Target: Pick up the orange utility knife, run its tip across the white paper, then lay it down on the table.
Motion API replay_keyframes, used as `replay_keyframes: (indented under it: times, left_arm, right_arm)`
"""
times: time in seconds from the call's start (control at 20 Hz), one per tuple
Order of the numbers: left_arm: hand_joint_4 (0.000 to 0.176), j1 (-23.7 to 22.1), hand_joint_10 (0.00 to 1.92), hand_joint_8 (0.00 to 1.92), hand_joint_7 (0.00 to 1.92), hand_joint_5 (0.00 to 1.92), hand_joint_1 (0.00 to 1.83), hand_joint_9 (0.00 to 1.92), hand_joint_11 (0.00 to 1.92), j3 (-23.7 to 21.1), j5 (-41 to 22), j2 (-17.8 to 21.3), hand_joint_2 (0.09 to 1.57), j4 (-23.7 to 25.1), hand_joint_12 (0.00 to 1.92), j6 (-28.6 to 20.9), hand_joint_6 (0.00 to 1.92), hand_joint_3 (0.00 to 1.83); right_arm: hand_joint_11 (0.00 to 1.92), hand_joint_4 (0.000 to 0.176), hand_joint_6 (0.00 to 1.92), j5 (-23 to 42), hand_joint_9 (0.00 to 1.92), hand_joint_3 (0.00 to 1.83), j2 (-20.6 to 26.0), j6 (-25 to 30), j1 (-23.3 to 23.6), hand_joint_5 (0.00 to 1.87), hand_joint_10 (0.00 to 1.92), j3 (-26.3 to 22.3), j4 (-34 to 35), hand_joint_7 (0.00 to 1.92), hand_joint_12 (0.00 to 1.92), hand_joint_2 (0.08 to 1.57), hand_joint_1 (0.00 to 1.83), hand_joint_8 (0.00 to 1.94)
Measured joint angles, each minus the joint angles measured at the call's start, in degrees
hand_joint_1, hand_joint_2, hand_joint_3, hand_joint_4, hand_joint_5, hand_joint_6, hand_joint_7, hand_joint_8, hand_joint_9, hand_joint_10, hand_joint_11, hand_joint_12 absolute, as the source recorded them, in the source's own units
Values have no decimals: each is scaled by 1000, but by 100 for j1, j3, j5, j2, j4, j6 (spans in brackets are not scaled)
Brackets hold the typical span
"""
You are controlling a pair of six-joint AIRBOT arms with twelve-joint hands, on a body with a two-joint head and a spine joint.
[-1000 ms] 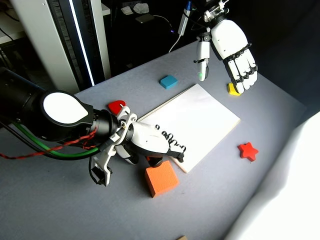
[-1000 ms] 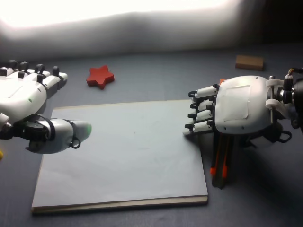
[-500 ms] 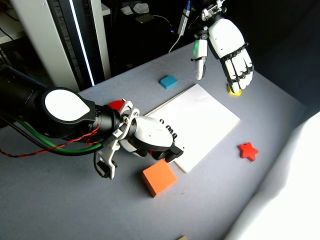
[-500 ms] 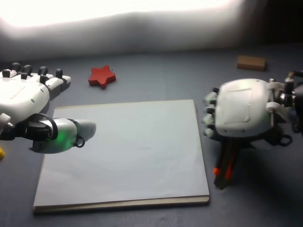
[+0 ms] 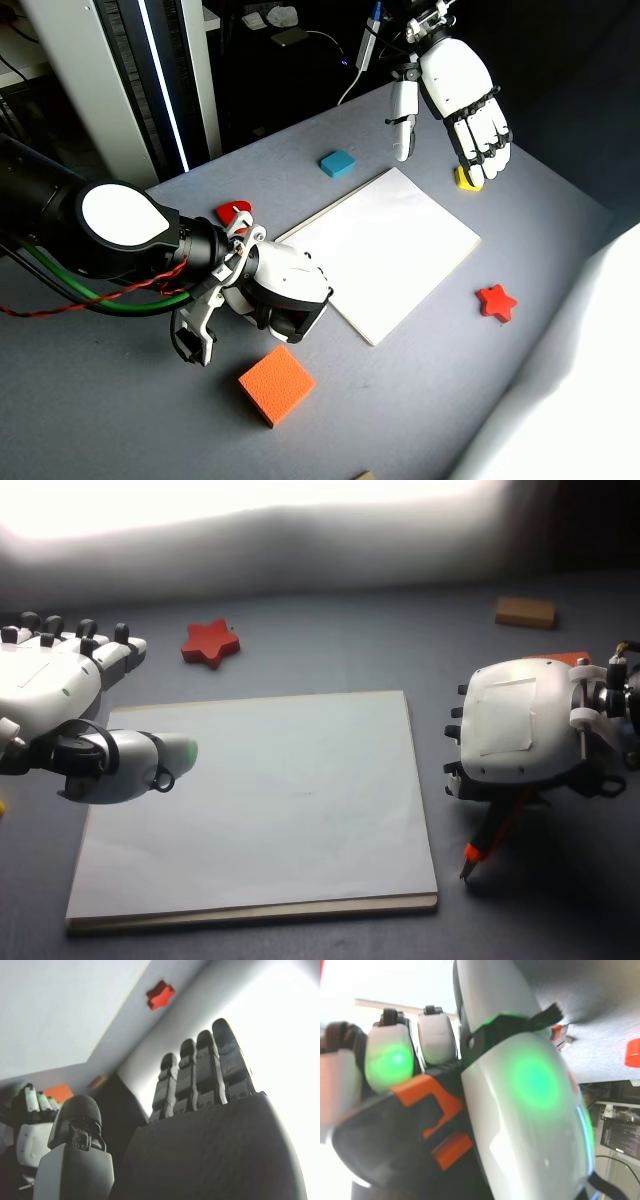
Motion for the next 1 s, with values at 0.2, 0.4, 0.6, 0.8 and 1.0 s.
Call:
replay_keyframes:
  times: [0.2,0.4,0.6,0.8,1.0]
  left_arm:
    - [58,0,2,0,76,6,41,95,0,0,4,0,1230,7,420,0,0,2]
    - [54,0,7,6,103,32,40,117,0,-4,20,0,1230,11,457,0,6,0]
    - [58,0,2,0,82,21,17,117,0,-4,24,0,1231,11,526,0,0,1]
    - [56,0,6,3,107,46,64,132,0,-4,22,0,1226,9,578,0,3,0]
    - [56,-2,3,2,116,41,23,134,0,-4,24,-9,1233,13,579,0,2,2]
  right_arm:
    - [1699,176,1921,120,1623,0,94,-7,42,1294,1921,-46,-35,1476,1921,1231,1545,1941]
    - [1686,176,1921,144,1603,0,210,-22,144,1283,1921,-57,-24,1453,1921,1225,1536,1941]
    - [1660,176,1921,199,1586,0,293,-35,219,1295,1921,-57,-37,1458,1921,1228,1509,1941]
    - [1656,176,1921,2,1590,0,433,-105,306,1289,1921,-249,697,1476,1921,1220,1489,1941]
    - [1640,176,1921,-575,1572,0,463,-1996,372,1272,1921,-553,3018,1466,1921,1225,1477,1941]
